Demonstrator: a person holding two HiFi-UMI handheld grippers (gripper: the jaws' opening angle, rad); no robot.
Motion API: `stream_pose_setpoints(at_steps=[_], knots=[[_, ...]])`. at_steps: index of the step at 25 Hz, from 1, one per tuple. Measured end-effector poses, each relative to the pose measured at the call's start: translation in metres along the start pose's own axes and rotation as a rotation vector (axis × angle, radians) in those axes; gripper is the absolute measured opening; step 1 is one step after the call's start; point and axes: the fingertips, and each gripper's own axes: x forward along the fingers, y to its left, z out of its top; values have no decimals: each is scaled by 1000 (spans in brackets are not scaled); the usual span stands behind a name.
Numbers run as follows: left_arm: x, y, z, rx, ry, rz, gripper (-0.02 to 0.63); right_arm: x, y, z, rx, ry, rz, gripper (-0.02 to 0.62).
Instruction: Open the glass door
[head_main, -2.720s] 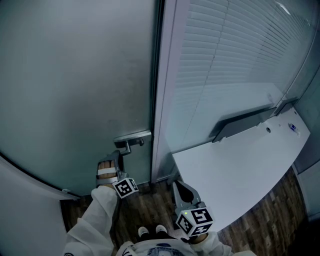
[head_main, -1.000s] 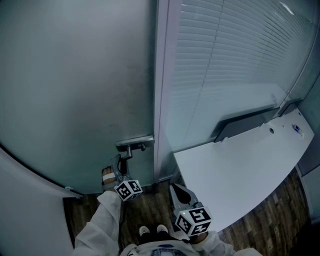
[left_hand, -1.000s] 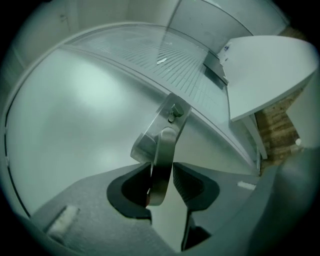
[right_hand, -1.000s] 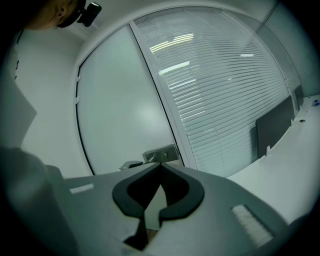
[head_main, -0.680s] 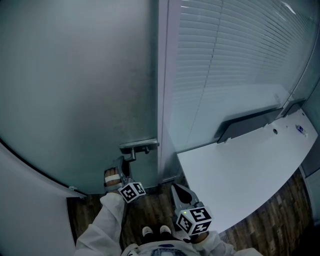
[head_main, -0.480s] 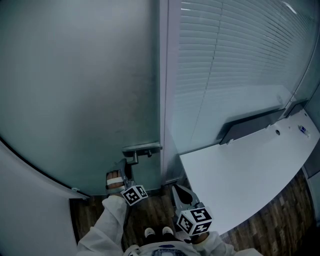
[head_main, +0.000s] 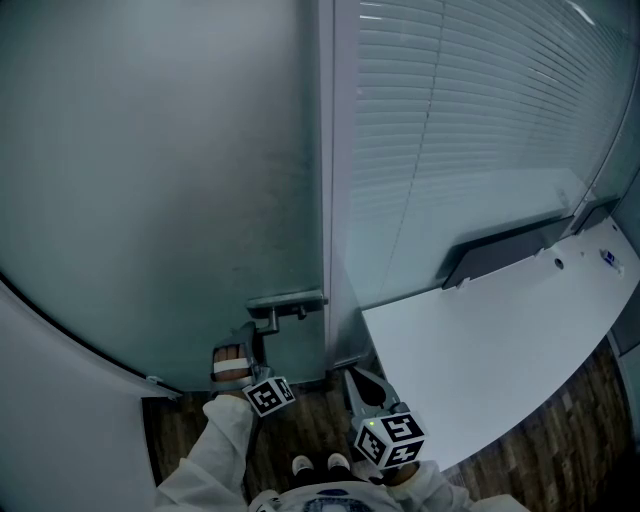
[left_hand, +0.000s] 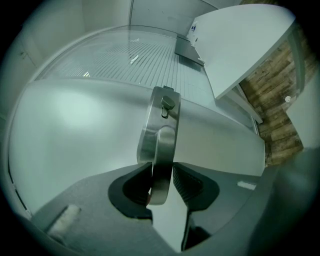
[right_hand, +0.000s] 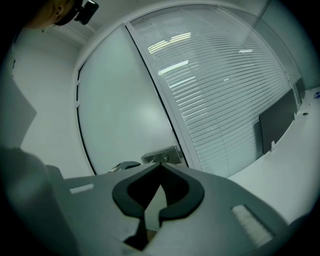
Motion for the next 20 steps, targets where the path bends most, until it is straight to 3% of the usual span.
stream_pose_setpoints(at_steps=[6, 11, 14, 20], knots=[[-1, 3, -1, 37, 9, -18, 133, 0, -1, -1, -1, 7, -4, 3], [-12, 3, -7, 18, 25, -53, 124, 1, 1, -2, -1, 8, 1, 3], [-27, 10, -12, -98, 37, -71, 121, 3, 5, -2, -3, 5, 10, 3], [-68, 22, -14, -494, 9, -93, 3, 3, 11, 0, -13, -1, 24, 3]])
